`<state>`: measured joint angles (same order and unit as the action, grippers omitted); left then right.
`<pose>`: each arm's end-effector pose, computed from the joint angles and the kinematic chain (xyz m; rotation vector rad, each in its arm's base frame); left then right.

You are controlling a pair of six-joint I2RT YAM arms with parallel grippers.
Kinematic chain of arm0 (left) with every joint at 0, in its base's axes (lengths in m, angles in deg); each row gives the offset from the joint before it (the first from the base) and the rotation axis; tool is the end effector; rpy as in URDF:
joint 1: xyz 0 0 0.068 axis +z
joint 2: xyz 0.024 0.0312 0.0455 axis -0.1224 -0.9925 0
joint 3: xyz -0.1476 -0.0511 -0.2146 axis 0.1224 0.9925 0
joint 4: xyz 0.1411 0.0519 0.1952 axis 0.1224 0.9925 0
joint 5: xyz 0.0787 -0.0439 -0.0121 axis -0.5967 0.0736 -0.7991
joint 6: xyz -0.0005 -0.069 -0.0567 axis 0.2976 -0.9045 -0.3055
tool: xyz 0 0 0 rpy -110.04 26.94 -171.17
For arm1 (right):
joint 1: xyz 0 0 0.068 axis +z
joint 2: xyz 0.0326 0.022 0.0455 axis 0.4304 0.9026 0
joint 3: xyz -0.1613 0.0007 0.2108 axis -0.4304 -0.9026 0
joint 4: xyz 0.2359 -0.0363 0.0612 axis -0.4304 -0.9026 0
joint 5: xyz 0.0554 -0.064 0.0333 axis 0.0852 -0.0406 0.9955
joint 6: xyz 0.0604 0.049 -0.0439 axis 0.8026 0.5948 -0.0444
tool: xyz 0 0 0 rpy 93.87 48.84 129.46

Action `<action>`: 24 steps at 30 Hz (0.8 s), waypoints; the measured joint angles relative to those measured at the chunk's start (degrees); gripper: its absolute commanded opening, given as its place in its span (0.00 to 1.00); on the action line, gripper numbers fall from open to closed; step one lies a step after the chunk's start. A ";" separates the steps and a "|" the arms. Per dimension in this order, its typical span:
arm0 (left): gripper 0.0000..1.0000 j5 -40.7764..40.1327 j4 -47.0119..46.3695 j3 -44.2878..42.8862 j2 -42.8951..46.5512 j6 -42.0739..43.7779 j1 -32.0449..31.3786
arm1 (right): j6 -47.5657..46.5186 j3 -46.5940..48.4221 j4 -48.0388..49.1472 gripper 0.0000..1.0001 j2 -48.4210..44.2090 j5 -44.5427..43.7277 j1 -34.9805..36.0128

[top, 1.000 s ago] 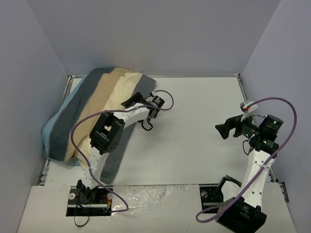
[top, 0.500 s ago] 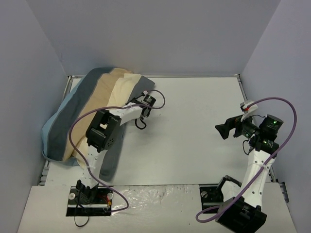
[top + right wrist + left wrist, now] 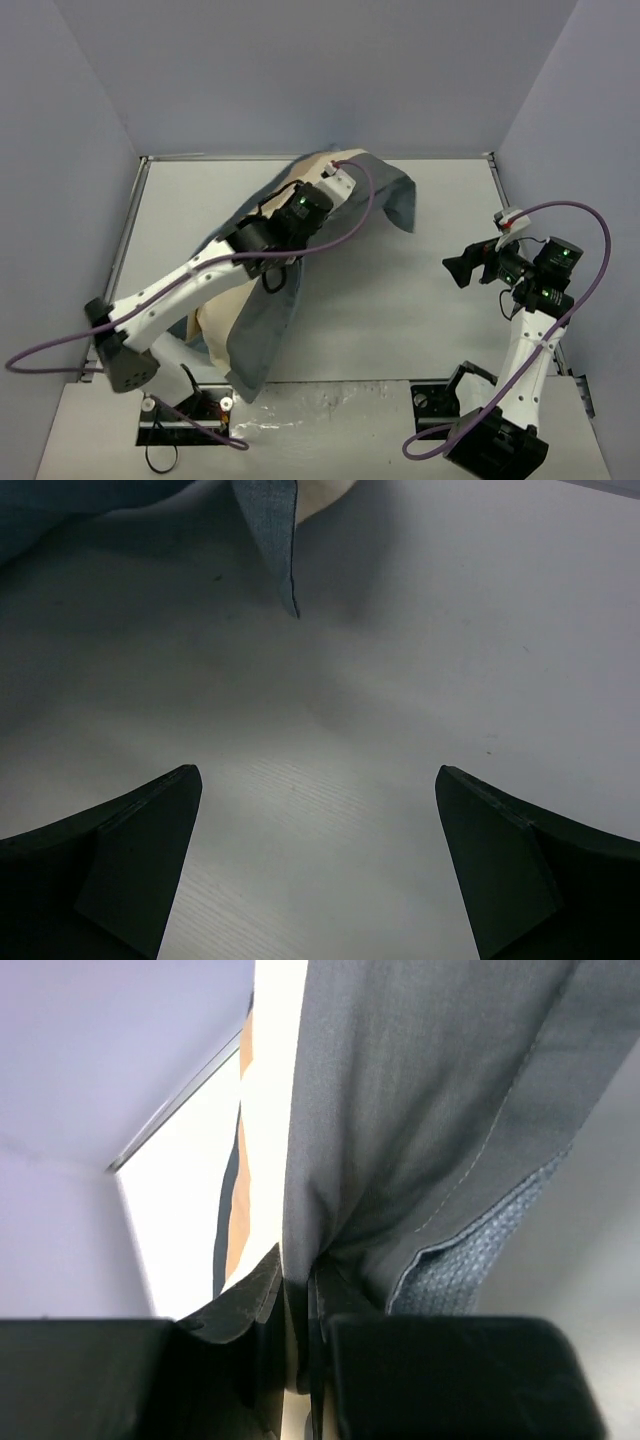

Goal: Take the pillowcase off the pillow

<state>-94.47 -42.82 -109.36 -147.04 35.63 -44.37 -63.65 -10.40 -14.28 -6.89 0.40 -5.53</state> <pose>0.2629 -0.2562 0.3693 0.6659 1.9081 0.1626 0.1937 -0.0343 0.3086 -0.6014 1.6616 0.3391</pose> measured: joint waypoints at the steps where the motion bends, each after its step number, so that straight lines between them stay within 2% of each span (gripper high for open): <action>1: 0.02 2.03 0.87 0.00 3.06 -0.87 -1.79 | 0.00 0.00 -0.02 1.00 -0.11 0.00 0.00; 3: 0.02 6.60 2.78 0.00 8.90 -2.86 -3.91 | -0.04 0.02 -0.02 1.00 -0.35 0.00 0.00; 7: 0.03 15.23 6.54 -0.26 19.47 -7.93 -3.10 | -0.24 0.44 -0.07 1.00 -0.72 0.07 0.00; 12: 0.07 21.29 11.58 -3.96 24.30 -12.41 -0.81 | -0.44 0.70 -0.09 1.00 -1.09 0.85 0.00; 14: 0.06 23.47 12.79 -5.11 22.82 -13.27 1.86 | -0.66 0.70 -0.13 1.00 -1.44 1.66 -0.02; 19: 0.08 34.18 10.78 -5.44 13.22 -15.23 17.07 | -1.27 0.72 -0.22 1.00 -2.54 3.45 -0.02; 21: 0.07 36.54 8.81 -8.00 5.60 -15.34 20.68 | -1.33 0.74 -0.24 1.00 -2.56 4.02 -0.02; 24: 0.05 38.05 5.70 -14.97 -9.75 -15.08 22.86 | -1.46 0.76 -0.31 1.00 -2.54 4.42 -0.02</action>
<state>-56.41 -37.12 -124.33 -156.79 20.55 -21.50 -65.11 -9.63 -14.59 -9.43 4.81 -5.56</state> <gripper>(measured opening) 0.076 0.999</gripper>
